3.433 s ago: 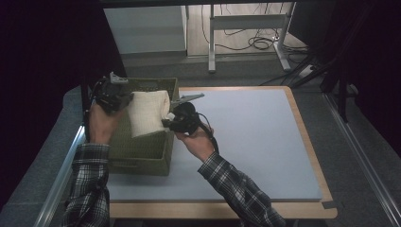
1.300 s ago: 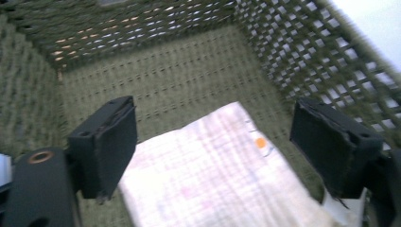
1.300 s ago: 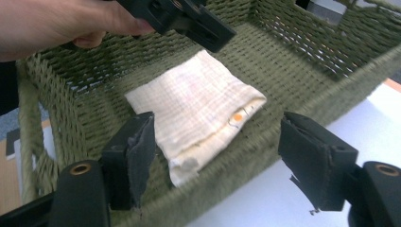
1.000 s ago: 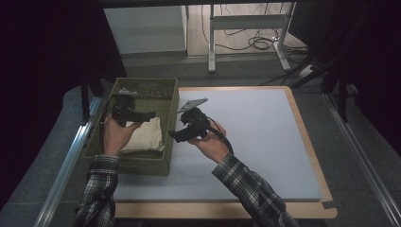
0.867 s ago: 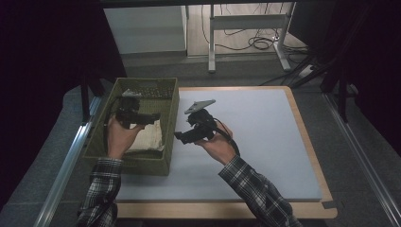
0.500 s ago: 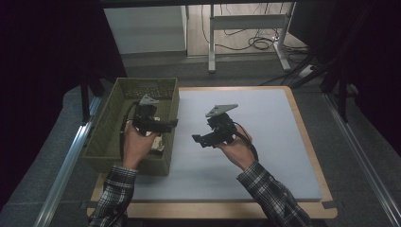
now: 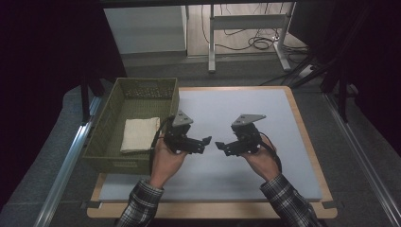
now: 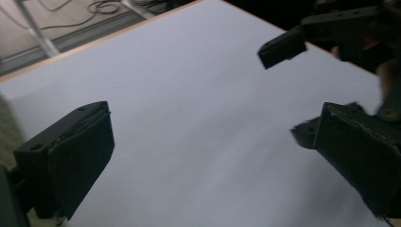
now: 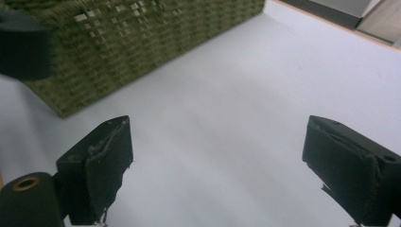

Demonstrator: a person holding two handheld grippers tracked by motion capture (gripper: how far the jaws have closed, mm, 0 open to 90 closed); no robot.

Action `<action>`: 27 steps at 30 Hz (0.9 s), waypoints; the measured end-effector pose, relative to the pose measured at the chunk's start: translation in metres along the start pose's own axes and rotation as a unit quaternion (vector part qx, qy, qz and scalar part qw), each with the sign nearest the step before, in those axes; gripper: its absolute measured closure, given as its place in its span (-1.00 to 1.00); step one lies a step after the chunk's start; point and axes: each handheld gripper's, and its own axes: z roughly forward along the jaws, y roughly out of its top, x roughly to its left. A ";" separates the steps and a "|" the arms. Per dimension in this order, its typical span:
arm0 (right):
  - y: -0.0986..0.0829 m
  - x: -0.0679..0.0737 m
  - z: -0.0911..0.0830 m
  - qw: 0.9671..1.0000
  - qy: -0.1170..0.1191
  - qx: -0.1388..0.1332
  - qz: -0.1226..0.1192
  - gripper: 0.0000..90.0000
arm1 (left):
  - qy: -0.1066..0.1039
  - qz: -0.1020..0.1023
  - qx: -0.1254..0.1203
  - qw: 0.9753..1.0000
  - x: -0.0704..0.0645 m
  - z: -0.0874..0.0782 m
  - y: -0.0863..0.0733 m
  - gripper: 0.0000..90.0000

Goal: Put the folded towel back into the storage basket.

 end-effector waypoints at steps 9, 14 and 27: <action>-0.042 -0.014 -0.020 1.000 -0.026 0.010 0.012 -0.81 | -0.011 0.010 0.012 1.000 -0.027 0.028 -0.030 -1.00; -0.065 -0.017 -0.024 0.999 -0.035 0.020 0.018 -0.83 | 0.004 0.020 0.033 0.999 -0.030 0.041 -0.053 -1.00; -0.117 -0.020 -0.009 0.997 -0.045 0.054 0.029 -0.84 | 0.022 0.009 0.077 0.997 -0.027 0.059 -0.105 -1.00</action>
